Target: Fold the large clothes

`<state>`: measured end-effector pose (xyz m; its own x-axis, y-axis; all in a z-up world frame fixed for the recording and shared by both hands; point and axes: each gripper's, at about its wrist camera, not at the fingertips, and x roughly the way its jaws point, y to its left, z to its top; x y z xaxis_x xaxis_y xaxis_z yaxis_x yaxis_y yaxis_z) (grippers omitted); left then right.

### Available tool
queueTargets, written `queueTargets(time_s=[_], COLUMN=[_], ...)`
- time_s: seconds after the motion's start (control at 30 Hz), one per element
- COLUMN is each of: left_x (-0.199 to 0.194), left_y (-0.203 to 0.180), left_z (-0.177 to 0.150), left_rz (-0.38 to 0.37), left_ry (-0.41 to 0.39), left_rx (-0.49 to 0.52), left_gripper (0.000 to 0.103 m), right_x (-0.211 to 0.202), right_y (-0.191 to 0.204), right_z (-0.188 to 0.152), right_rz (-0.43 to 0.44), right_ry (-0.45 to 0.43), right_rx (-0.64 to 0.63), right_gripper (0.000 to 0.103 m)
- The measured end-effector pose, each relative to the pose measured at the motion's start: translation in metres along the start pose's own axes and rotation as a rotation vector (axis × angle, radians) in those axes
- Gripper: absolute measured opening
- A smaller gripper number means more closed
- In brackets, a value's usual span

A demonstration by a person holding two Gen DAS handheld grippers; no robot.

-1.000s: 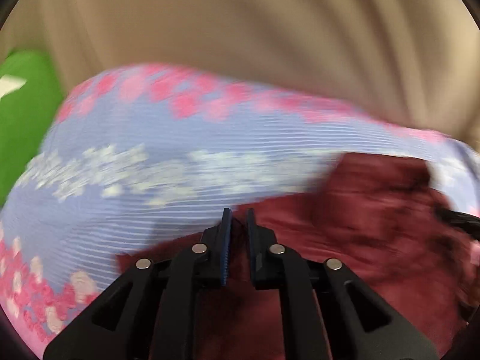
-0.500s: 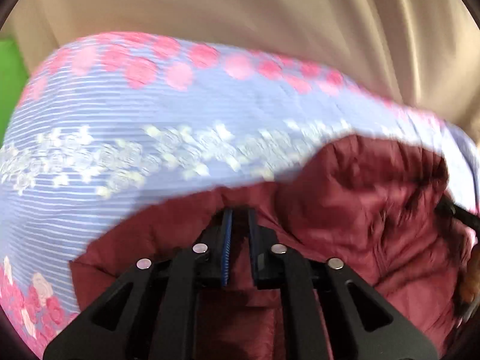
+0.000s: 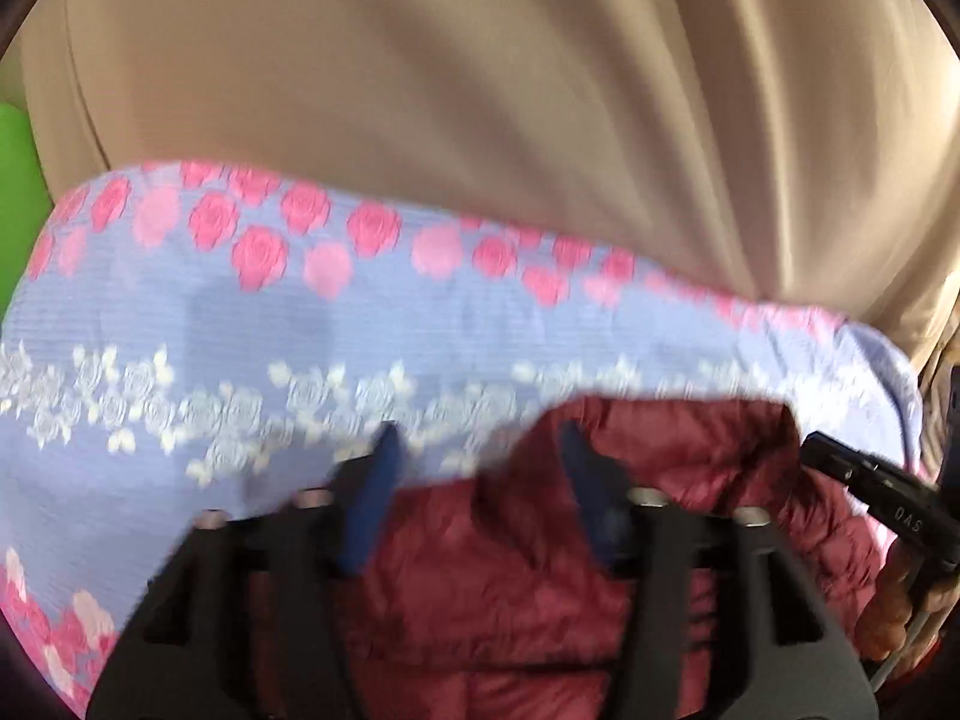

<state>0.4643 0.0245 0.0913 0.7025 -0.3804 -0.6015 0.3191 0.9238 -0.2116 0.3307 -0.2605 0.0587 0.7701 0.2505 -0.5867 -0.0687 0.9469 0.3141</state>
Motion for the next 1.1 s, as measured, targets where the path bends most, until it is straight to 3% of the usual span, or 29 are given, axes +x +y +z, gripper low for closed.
queueTargets(time_s=[0.07,0.13,0.17,0.2,0.33,0.6,0.67,0.73,0.8,0.9,1.1], left_x=[0.012,0.024,0.034,0.041,0.039,0.012,0.001,-0.013,-0.030,-0.040,0.016], left_y=[0.004,-0.005,-0.010,-0.013,-0.021,-0.015,-0.013,-0.018,-0.023,-0.035,-0.042], left_z=[0.005,-0.006,-0.013,-0.022,-0.052,-0.073,-0.074,-0.068,-0.061,-0.049,-0.067], left_rz=[-0.050,-0.038,-0.020,-0.013,0.052,0.060,0.035,0.005,-0.021,-0.031,0.084], left_ry=[0.027,0.088,0.131,0.170,0.181,0.166,0.164,0.135,0.095,0.062,0.201], left_rx=[-0.056,-0.080,-0.064,-0.043,0.038,0.034,0.035,0.035,0.039,0.043,0.088], left_gripper=[0.064,0.056,0.035,0.023,0.021,0.022,0.022,0.023,0.023,0.027,0.030], right_x=[0.019,0.040,0.046,0.045,0.031,0.034,0.025,0.000,-0.014,-0.011,0.045], right_y=[0.007,0.012,0.014,0.016,0.016,0.004,0.007,0.017,0.023,0.028,0.018], right_z=[0.010,0.006,0.001,-0.004,-0.035,-0.051,-0.046,-0.037,-0.031,-0.022,-0.049], right_rz=[0.006,-0.006,-0.019,-0.015,-0.020,-0.008,-0.006,-0.011,0.000,0.034,-0.045], right_ry=[0.009,0.058,0.081,0.090,0.123,0.177,0.169,0.084,0.040,0.056,0.195], right_rx=[0.040,0.059,0.045,0.024,-0.071,-0.066,-0.055,-0.073,-0.081,-0.059,-0.057], right_gripper=[0.027,0.021,0.016,0.014,0.009,0.006,0.012,0.022,0.023,0.023,0.008])
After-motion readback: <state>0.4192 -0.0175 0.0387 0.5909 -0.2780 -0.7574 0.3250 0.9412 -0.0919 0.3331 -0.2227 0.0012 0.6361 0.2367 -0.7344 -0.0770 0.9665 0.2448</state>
